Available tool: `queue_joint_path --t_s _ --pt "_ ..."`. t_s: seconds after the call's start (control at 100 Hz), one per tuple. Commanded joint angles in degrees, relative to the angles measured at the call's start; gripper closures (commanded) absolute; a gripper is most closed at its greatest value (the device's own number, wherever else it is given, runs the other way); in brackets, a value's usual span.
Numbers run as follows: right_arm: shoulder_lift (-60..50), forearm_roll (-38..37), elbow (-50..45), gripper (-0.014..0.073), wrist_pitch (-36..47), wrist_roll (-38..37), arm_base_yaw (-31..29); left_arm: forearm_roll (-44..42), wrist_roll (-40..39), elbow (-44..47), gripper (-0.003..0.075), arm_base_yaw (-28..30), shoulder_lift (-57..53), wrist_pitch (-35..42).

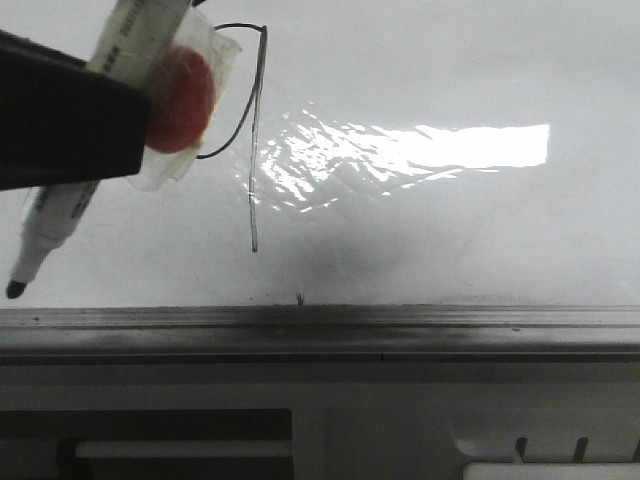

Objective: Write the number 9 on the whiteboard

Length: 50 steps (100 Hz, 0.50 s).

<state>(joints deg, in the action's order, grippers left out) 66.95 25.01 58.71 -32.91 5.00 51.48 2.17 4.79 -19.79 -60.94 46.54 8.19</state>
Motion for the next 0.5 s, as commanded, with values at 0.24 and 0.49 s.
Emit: queue_joint_path --t_s 0.24,0.49 --pt "-1.1 -0.4 1.7 0.0154 7.5 1.2 -0.1 9.5 -1.4 -1.8 0.0741 0.3 0.0 4.9" --pt "-1.1 -0.5 1.7 0.0235 10.2 1.2 -0.1 22.7 -1.3 -1.8 0.0741 9.6 1.7 5.4"
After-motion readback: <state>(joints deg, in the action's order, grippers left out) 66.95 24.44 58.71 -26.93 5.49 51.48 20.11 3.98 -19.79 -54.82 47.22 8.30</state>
